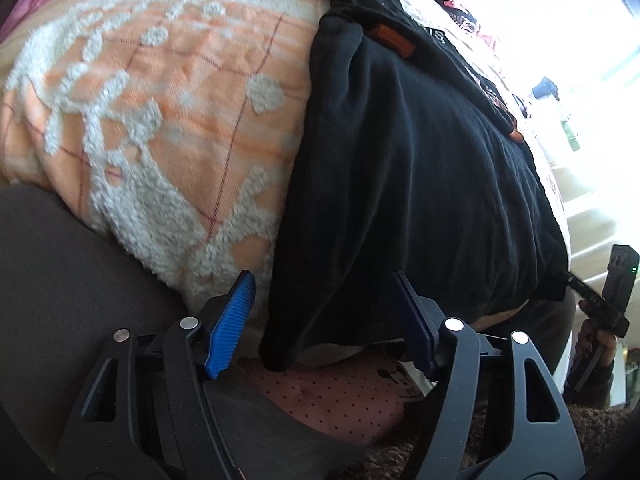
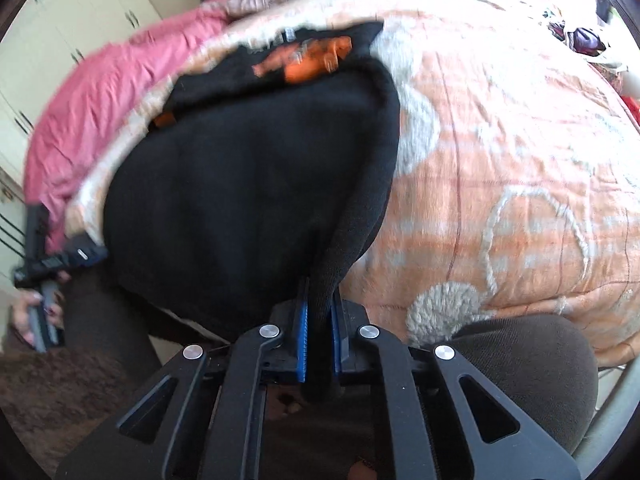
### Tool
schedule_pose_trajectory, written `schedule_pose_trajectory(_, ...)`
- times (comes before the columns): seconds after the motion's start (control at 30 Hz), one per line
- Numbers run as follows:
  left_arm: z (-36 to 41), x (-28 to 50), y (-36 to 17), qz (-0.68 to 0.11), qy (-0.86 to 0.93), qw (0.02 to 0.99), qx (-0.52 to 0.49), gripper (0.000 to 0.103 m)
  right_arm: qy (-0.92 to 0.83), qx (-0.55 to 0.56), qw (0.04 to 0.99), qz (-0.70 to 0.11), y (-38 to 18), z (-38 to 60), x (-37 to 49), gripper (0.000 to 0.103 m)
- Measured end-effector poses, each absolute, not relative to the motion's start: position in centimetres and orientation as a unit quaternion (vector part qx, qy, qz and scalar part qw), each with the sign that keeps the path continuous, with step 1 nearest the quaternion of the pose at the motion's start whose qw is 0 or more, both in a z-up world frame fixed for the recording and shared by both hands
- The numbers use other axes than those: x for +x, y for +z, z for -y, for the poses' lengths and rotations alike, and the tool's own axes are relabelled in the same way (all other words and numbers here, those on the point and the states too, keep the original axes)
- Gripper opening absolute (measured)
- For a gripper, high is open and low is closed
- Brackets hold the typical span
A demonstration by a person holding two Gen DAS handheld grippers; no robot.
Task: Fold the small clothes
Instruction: 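Close the right gripper on the hem while the left gripper grasps it too, then lift the hem with both grippers, fold it over toward the collar, release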
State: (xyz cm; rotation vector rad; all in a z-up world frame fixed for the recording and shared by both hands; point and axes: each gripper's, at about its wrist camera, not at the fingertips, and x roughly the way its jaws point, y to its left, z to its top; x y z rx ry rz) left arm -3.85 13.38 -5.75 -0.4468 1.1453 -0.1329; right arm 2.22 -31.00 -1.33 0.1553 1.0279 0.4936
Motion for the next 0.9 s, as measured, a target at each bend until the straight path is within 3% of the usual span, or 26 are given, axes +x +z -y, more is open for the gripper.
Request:
schedule_pose_trajectory(0.13,-13.0,-3.6,-6.0,-0.544,-0.063,0.81,-0.208,0.056,0.25,0.121,0.854,-0.439,1.7,32.7,2.3,0.008)
schedule_pose_trajectory(0.5,-12.2,-3.7,-6.4,-0.555,-0.064,0.803,-0.208,0.004,0.257,0.145,0.87,-0.396,4.7,32.9,4.5,0.008)
schedule_pose_trajectory(0.9,-15.1,-2.2,4.3,-0.417,-0.072,0.879,-0.219,0.002,0.25,0.17,0.877,-0.375,5.0,33.2,5.1,0.008)
